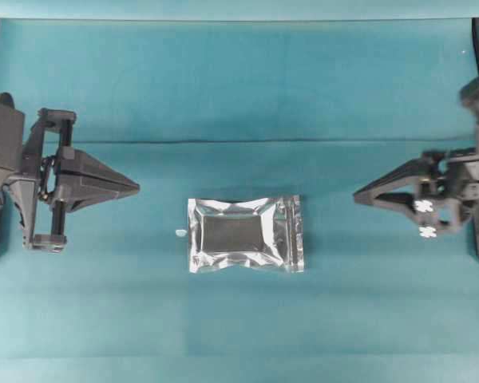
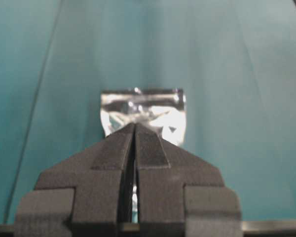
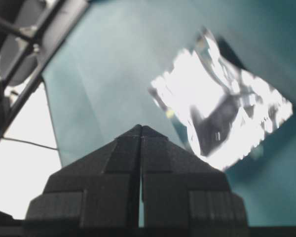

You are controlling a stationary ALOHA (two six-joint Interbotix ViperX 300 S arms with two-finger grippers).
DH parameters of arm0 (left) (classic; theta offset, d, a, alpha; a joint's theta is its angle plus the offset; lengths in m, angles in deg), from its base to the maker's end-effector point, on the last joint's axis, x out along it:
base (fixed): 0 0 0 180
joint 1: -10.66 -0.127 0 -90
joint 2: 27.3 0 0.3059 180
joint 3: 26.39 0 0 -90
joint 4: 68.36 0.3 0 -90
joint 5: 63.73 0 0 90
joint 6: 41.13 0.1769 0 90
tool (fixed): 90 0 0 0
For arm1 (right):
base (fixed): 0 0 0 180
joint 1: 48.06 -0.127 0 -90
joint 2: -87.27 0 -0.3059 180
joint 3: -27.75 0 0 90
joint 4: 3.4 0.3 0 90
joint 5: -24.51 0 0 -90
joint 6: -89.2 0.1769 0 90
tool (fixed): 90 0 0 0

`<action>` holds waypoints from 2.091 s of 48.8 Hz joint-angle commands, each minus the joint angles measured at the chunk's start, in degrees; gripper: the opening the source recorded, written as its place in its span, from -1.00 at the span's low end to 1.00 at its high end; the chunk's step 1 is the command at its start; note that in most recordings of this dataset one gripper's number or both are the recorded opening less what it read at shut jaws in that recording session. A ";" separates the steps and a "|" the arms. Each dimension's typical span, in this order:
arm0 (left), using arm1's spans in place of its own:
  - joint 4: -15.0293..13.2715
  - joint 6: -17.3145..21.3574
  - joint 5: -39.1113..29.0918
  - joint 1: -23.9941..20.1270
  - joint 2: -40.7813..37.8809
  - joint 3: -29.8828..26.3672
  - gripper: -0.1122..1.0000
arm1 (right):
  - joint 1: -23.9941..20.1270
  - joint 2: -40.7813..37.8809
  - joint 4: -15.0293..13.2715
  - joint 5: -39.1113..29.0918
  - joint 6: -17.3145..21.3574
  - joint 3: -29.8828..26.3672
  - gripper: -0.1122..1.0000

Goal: Hand over the silver zip bag and make it stand upright.
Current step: 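Raise both grippers from rest and open them, then reach the right gripper to the silver bag's right edge and grasp it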

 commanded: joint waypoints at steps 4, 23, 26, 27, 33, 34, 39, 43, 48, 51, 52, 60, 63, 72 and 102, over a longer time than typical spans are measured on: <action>0.09 0.09 -0.26 0.18 0.00 -1.76 -0.90 | -0.44 -5.71 0.35 -0.26 4.31 -1.23 -0.73; 0.09 0.00 -1.14 0.70 0.26 -1.85 -0.90 | 0.09 -19.60 2.72 7.38 16.52 -2.11 0.40; 0.09 0.00 -1.58 0.70 0.26 -1.85 -0.90 | 0.00 -21.36 2.81 7.38 17.31 -2.55 0.69; 0.09 0.00 -1.76 0.79 0.26 -1.93 -0.90 | -0.09 -21.88 2.72 7.38 17.40 -2.72 0.77; 0.09 0.00 -2.37 0.79 0.26 -1.85 -0.90 | -0.18 -25.31 2.99 7.47 17.75 -3.78 0.99; 0.09 0.00 -2.29 0.79 0.26 -1.85 -0.90 | -0.09 -25.75 3.08 7.47 17.75 -3.87 0.99; 0.09 0.00 -2.37 0.70 0.09 -1.85 -0.90 | -0.18 -28.30 3.43 7.91 17.93 -4.39 0.98; 0.09 0.00 -2.37 0.79 0.09 -1.85 -0.90 | -0.53 -30.23 3.87 9.23 18.19 -5.01 0.98; 0.09 0.00 -2.37 0.79 0.00 -1.76 -0.90 | -1.23 -33.13 4.04 11.78 19.60 -5.71 0.98; 0.09 0.00 -2.37 0.70 0.00 -1.67 -0.90 | -1.85 -34.98 4.04 13.10 20.74 -6.24 0.98; 0.09 0.00 -2.37 0.70 0.09 -1.67 -0.90 | -2.11 -35.51 4.04 13.45 21.18 -6.33 0.98; 0.09 0.00 -2.37 0.70 0.09 -1.67 -0.90 | -4.31 -40.43 4.04 16.61 23.12 -8.26 0.98; 0.09 0.00 -2.37 0.70 0.09 -1.67 -0.90 | -4.75 -42.01 4.04 17.49 23.55 -9.23 0.98; 0.09 0.00 -2.37 0.70 0.00 -1.58 -0.90 | -5.01 -44.65 4.04 18.63 23.91 -11.51 0.98; 0.09 -0.26 -2.37 0.70 0.00 -1.49 -0.90 | -5.01 -47.46 4.57 20.57 23.99 -11.95 0.94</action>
